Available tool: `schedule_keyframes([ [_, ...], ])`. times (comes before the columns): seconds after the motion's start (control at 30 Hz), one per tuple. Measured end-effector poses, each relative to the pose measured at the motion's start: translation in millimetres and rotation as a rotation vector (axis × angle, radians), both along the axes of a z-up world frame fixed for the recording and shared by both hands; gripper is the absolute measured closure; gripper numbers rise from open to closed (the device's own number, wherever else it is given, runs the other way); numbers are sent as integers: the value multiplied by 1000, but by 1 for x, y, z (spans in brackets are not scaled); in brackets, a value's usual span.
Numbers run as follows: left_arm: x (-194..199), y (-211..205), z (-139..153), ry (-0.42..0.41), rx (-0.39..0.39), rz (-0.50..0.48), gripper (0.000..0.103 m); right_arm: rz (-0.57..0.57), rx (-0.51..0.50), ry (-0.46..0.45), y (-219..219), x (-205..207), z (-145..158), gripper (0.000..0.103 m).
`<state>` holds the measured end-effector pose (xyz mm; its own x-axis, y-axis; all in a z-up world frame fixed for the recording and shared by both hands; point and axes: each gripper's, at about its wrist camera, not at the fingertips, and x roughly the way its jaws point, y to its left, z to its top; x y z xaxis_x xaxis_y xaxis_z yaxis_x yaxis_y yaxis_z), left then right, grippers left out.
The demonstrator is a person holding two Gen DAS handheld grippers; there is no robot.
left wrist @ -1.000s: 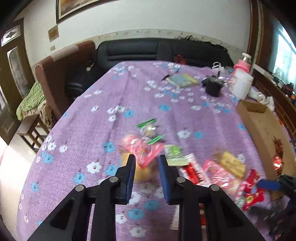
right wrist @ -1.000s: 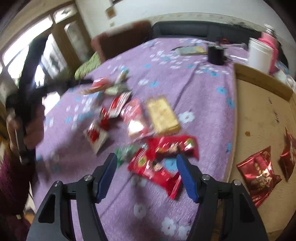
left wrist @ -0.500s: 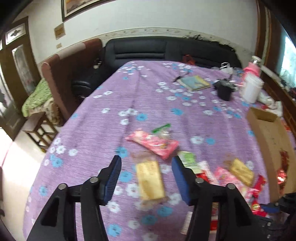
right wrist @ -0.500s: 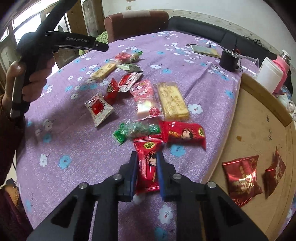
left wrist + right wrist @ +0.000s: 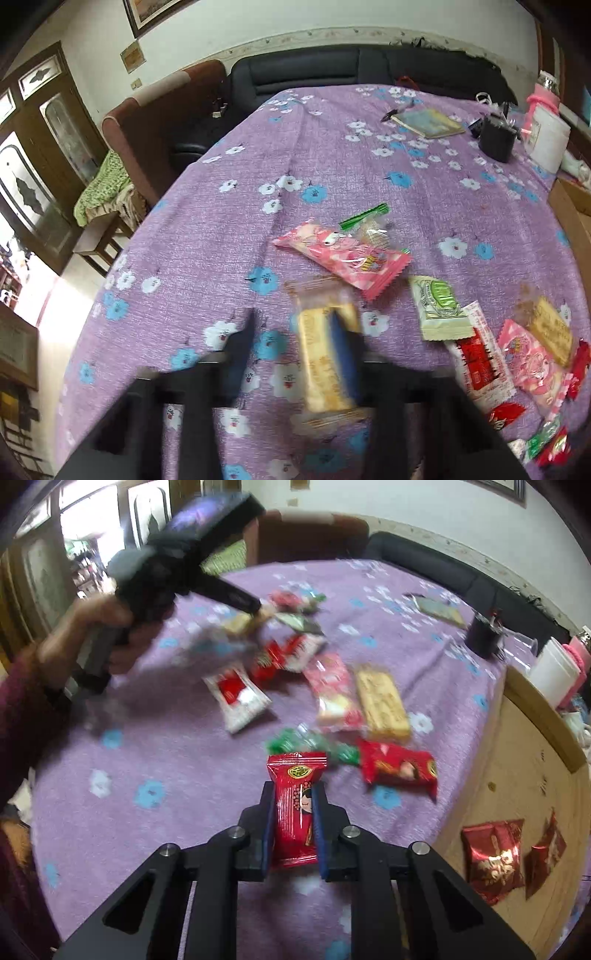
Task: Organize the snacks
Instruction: 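Grasp the yellow cake bar with the left gripper while the right grasps a red candy packet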
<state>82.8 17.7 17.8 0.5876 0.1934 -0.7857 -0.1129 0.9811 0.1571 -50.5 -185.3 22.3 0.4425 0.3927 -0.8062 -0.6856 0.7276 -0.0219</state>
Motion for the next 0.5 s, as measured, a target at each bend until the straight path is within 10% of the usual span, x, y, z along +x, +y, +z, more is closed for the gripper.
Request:
schedule_keyframes([
  [0.4, -5, 16, 0, -17, -56, -7, 92, -64, 136, 32, -14, 10, 12, 86],
  [0.5, -3, 28, 2, -3, -136, 6, 71, -104, 188, 46, -24, 17, 15, 86],
])
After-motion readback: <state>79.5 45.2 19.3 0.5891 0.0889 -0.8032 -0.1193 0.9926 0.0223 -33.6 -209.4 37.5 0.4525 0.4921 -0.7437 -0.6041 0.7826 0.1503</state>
